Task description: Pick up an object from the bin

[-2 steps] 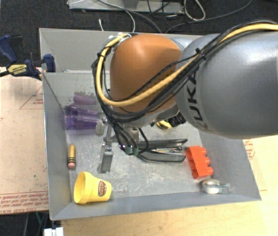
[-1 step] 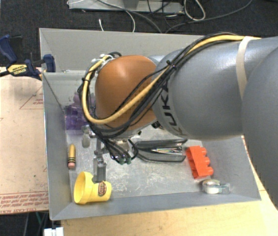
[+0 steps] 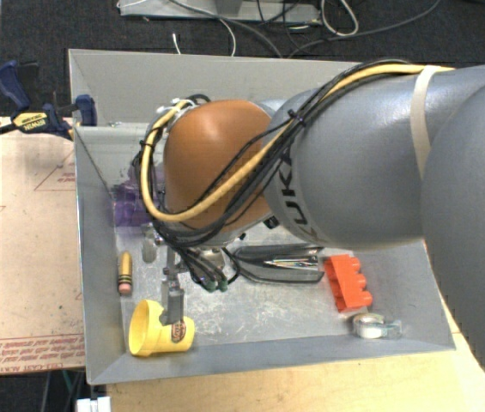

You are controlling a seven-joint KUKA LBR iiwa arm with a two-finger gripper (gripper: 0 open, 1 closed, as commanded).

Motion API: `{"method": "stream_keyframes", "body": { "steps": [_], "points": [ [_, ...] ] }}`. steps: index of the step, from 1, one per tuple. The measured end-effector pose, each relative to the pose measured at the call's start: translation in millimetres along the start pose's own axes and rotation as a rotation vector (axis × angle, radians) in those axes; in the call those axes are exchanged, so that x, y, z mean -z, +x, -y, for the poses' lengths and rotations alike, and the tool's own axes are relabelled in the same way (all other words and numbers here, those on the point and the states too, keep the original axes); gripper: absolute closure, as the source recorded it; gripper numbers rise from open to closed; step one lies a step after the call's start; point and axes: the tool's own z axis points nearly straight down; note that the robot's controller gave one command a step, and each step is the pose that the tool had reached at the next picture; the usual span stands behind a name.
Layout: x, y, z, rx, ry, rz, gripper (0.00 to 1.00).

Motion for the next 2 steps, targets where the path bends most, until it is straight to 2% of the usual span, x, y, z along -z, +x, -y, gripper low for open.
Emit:
{"method": "stream_keyframes", "body": {
  "steps": [1,2],
  "points": [
    [-59.8,1.5,-0.5,0.006,-0.002,0.003,0.0],
    [-80.0,1.0,2.9,-0.016,-0.002,0.0,0.0]
  ]
}}
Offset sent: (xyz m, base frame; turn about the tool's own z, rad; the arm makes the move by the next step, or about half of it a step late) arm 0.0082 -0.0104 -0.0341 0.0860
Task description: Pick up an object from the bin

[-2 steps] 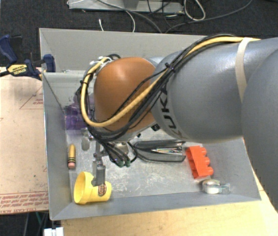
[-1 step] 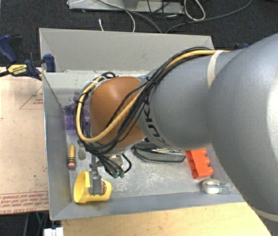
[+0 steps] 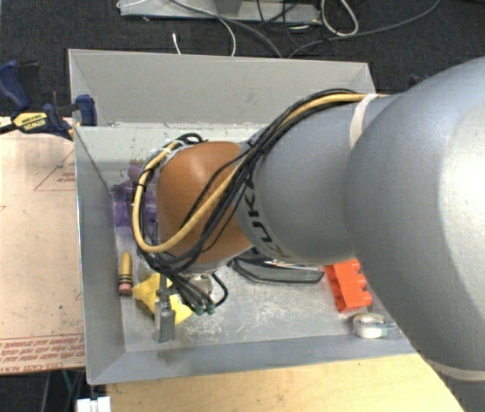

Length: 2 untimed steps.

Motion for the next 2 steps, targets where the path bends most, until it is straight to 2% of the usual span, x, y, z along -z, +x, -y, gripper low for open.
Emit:
{"method": "stream_keyframes", "body": {
  "steps": [1,2],
  "points": [
    [-32.7,-8.8,-2.2,-0.114,-0.001,0.001,0.0],
    [25.8,-8.0,8.9,-0.015,0.0,-0.001,0.0]
  ]
}}
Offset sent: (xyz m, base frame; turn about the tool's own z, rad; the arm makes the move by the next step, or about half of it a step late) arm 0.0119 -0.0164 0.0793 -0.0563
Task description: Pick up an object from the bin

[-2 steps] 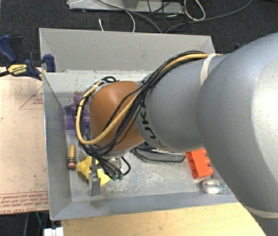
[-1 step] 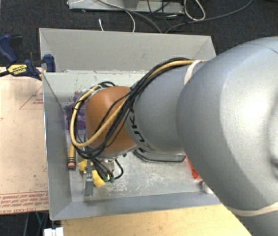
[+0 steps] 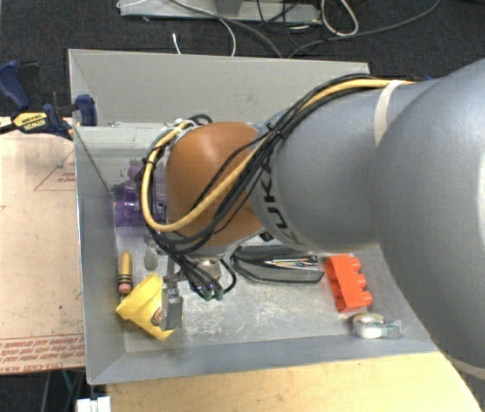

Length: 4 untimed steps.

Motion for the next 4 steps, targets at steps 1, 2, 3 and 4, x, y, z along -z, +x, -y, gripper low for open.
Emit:
{"method": "stream_keyframes", "body": {
  "steps": [1,2,3,4],
  "points": [
    [36.6,3.6,22.6,-0.011,0.0,-0.004,0.0],
    [-5.6,-0.1,-9.3,-0.035,-0.004,0.006,0.0],
    [-72.4,-21.9,-9.9,-0.071,-0.002,0.005,1.0],
    [-72.4,-21.9,-9.9,-0.071,-0.002,0.005,1.0]
  ]
}}
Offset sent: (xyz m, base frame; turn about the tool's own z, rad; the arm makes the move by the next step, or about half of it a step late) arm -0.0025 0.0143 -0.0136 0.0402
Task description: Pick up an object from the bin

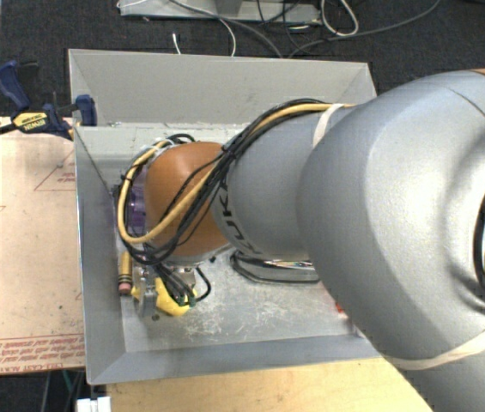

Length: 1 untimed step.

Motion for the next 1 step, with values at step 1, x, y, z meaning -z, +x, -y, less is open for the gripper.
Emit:
{"method": "stream_keyframes", "body": {
  "steps": [1],
  "points": [
    [-2.3,1.9,14.8,-0.036,-0.007,0.008,1.0]
  ]
}}
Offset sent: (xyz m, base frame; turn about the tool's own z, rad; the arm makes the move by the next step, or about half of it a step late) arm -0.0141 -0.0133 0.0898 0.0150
